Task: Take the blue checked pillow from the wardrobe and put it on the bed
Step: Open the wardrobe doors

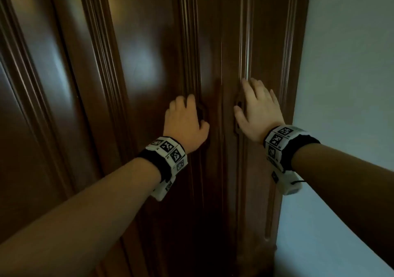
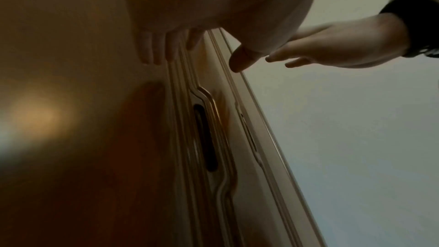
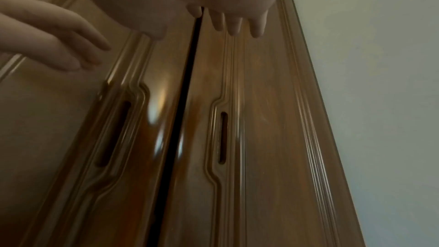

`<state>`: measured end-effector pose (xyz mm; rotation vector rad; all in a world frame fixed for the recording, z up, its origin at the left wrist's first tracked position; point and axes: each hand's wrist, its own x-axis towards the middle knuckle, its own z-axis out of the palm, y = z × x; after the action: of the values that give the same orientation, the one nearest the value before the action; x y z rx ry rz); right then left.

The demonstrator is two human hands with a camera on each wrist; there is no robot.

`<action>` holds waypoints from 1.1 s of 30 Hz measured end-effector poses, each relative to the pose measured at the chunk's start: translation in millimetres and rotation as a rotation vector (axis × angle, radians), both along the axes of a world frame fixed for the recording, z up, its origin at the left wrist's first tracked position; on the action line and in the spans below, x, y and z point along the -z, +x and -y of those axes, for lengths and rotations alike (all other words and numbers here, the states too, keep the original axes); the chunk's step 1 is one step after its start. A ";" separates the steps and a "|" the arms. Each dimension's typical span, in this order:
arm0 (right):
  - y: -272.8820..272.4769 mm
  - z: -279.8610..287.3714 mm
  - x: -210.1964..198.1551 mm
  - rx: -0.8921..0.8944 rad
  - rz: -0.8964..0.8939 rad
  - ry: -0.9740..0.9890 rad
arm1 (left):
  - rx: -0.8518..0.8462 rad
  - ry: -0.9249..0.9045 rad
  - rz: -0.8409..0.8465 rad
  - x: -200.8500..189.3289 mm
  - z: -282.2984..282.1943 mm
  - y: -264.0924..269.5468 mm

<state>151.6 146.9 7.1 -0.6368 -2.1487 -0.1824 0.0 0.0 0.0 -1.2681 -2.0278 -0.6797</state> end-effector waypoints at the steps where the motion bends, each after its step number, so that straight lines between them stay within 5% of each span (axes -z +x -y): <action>1: -2.0 -2.6 2.0 -0.004 0.006 -0.015 | 0.009 -0.029 0.041 4.2 -4.6 3.1; 6: -17.0 -15.3 11.4 -0.068 0.029 -0.133 | 0.024 -0.095 0.329 29.7 -37.8 17.8; 10: -32.4 -35.9 21.9 -0.142 -0.032 -0.367 | -0.066 0.025 0.556 36.5 -63.9 28.1; 17: -63.4 -73.2 34.1 -0.205 -0.208 -0.732 | -0.241 0.113 0.510 42.6 -87.5 34.4; 24: -80.1 -78.6 45.8 -0.107 -0.283 -0.644 | -0.336 0.070 0.493 47.6 -97.2 34.3; 33: -85.4 -82.0 42.8 -0.297 -0.350 -0.840 | -0.147 0.165 0.739 42.0 -98.7 39.3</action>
<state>66.2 229.0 -35.7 -0.7232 -1.8869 0.9656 39.3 98.7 -42.0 -0.8182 -2.5324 -1.3569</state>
